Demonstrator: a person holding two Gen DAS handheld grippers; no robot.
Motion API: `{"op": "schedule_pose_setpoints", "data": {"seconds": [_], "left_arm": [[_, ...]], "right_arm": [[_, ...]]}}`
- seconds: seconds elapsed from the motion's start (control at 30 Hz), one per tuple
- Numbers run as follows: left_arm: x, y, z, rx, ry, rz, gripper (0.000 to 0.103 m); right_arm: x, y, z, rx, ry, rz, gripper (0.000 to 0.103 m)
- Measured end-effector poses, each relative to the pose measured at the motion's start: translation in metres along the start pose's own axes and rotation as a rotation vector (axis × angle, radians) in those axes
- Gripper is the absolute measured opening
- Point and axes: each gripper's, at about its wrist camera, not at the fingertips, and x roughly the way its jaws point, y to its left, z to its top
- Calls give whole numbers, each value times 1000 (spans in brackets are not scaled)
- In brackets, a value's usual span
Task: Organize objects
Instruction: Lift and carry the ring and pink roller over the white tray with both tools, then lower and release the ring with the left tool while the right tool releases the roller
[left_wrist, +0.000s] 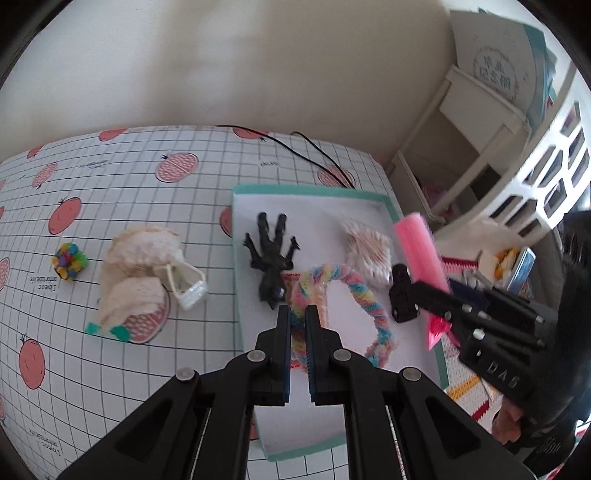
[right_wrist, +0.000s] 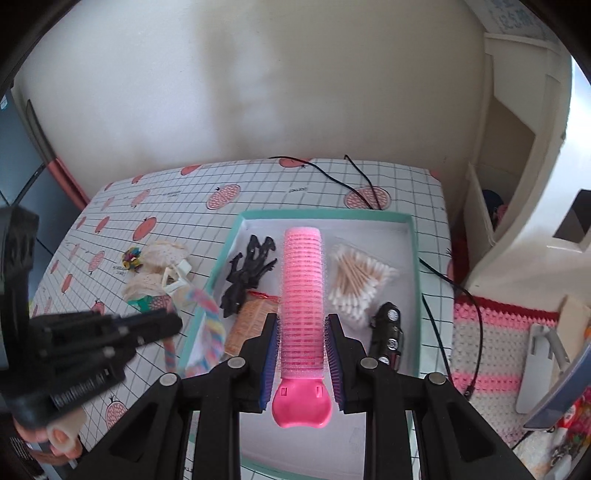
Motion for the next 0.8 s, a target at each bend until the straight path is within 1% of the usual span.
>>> {"op": "schedule_pose_setpoints", "data": {"seconds": [0.1, 0.23, 0.33, 0.5, 0.8], "left_arm": [[8, -11, -8, 33, 30, 7, 7], [22, -19, -22, 65, 82, 16, 7], [32, -23, -32, 97, 117, 38, 7], [47, -27, -44, 116, 173, 52, 7], [60, -31, -57, 140, 225, 72, 7]], "right_arm": [[11, -3, -4, 8, 34, -3, 26], [29, -1, -11, -18, 94, -37, 27], [37, 1, -17, -30, 122, -24, 27], [51, 2, -22, -37, 158, -27, 27], [73, -1, -30, -36, 224, -60, 27]]}}
